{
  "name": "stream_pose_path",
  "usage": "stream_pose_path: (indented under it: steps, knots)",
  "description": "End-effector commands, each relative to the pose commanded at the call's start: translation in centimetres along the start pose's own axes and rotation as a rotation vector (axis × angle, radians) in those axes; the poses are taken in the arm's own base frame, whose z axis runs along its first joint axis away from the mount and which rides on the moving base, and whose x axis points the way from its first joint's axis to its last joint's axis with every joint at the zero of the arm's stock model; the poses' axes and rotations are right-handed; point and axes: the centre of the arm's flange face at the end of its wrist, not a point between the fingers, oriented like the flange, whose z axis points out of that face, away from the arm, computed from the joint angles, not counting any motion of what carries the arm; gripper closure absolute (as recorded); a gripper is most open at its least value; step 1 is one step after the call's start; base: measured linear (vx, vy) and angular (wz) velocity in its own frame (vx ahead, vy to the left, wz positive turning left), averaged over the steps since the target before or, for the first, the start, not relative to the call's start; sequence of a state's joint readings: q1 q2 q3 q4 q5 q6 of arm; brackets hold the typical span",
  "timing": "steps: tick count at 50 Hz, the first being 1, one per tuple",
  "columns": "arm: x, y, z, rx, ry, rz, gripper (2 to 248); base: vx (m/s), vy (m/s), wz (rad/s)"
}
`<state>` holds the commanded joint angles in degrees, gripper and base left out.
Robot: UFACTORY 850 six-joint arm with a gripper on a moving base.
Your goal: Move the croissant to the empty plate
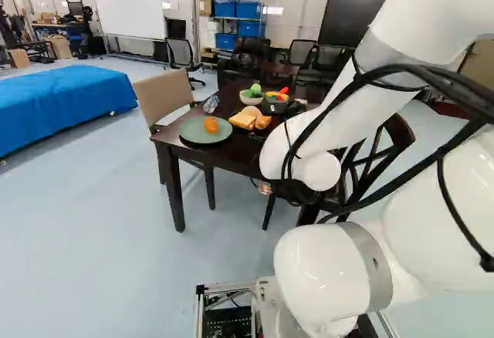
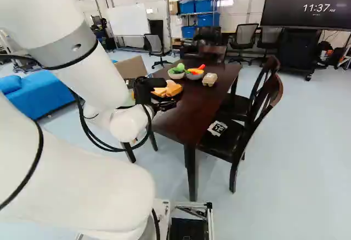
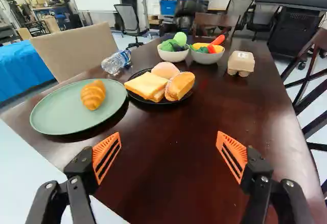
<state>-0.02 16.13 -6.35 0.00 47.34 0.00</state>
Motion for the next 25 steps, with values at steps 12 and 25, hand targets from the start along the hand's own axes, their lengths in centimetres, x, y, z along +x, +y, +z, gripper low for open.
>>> stream_pose_path:
  steps: [12,25]
  knots:
    - [-0.52,0.0,-0.32,0.0,0.014,0.0,3,0.0,0.0,0.0]
    - [-0.77,-0.01,-0.48,0.0,0.02,0.0,3,0.0,0.0,0.0]
